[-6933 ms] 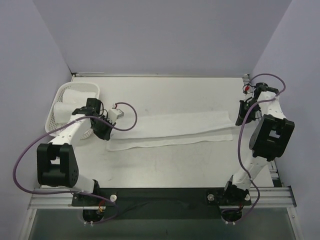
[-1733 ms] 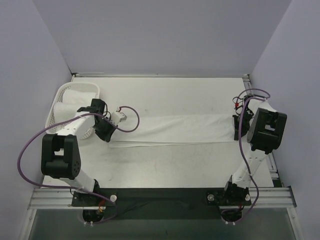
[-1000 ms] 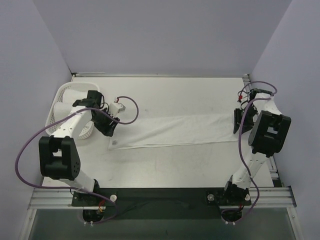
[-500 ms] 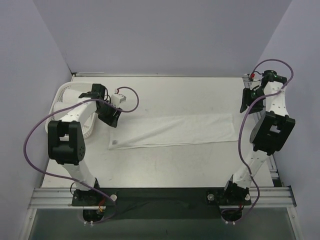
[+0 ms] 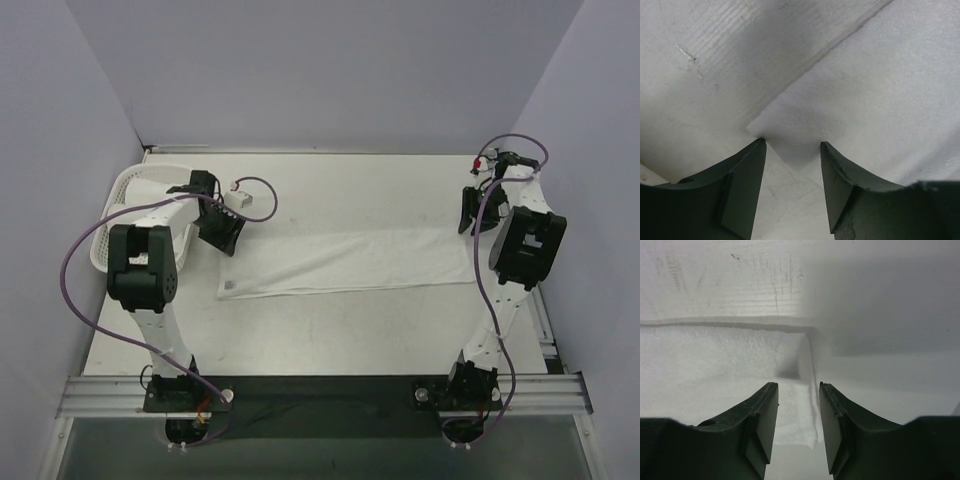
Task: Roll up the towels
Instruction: Fold the towel
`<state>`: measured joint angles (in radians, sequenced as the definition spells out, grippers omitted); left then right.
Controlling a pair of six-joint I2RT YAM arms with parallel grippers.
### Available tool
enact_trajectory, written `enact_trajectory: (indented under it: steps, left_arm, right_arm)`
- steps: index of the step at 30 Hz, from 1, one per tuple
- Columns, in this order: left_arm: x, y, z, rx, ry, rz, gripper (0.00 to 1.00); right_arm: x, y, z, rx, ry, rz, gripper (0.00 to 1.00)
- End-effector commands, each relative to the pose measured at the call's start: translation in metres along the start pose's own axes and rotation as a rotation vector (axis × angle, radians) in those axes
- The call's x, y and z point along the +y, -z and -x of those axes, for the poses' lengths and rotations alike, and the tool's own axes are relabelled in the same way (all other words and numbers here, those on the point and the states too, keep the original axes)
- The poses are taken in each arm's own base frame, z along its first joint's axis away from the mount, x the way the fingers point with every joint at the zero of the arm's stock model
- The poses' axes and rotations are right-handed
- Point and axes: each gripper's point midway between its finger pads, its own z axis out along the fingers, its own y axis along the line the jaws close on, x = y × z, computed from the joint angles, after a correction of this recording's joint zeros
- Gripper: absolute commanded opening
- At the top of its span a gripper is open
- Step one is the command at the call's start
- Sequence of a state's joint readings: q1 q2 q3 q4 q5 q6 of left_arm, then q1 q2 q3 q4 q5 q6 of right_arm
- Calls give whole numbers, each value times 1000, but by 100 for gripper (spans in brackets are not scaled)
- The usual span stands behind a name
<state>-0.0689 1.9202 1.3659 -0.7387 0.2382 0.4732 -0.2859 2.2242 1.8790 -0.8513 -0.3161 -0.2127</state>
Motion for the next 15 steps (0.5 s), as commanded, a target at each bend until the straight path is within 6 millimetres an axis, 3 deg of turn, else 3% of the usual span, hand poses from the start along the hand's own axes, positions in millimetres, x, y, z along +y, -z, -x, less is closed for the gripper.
enact_trajectory:
  steps: [1, 5, 7, 10, 15]
  left_arm:
    - [19, -2, 16, -43, 6, 56, 58]
    - [24, -10, 14, -27, 5, 70, 53]
    - [28, -14, 14, -25, 11, 82, 47]
    - [34, -16, 15, -25, 22, 99, 37]
    - [39, -16, 13, -11, 29, 126, 33]
  right_arm:
    - [-2, -5, 8, 9, -21, -70, 37]
    - [-11, -17, 10, 37, -51, -139, 32]
    - [-17, -18, 12, 39, -52, -186, 29]
    - [-24, -25, 10, 63, -54, -240, 22]
    - [-35, -29, 13, 76, -39, -334, 6]
